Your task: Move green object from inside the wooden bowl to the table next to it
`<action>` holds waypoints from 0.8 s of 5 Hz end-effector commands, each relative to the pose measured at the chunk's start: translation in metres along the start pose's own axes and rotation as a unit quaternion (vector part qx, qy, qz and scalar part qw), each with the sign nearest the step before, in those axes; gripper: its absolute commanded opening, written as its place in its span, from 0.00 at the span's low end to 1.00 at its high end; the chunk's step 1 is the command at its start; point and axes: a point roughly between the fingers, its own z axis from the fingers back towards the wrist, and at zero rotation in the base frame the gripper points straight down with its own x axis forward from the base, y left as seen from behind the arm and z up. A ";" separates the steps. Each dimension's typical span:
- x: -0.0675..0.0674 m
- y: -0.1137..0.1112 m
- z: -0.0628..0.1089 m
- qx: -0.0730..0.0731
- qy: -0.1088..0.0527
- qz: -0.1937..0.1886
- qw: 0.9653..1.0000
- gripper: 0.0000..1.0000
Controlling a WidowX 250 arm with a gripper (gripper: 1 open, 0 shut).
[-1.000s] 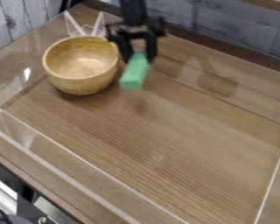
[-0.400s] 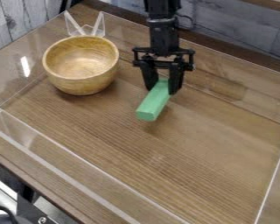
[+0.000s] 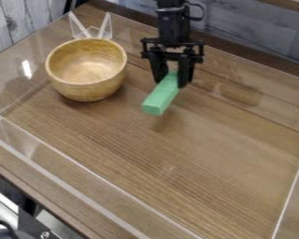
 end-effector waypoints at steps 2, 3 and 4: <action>-0.025 -0.001 0.023 0.003 -0.027 -0.039 0.999 0.00; -0.036 0.005 0.029 -0.001 -0.027 -0.046 0.999 0.00; -0.046 0.013 0.035 -0.006 -0.029 -0.054 0.998 0.00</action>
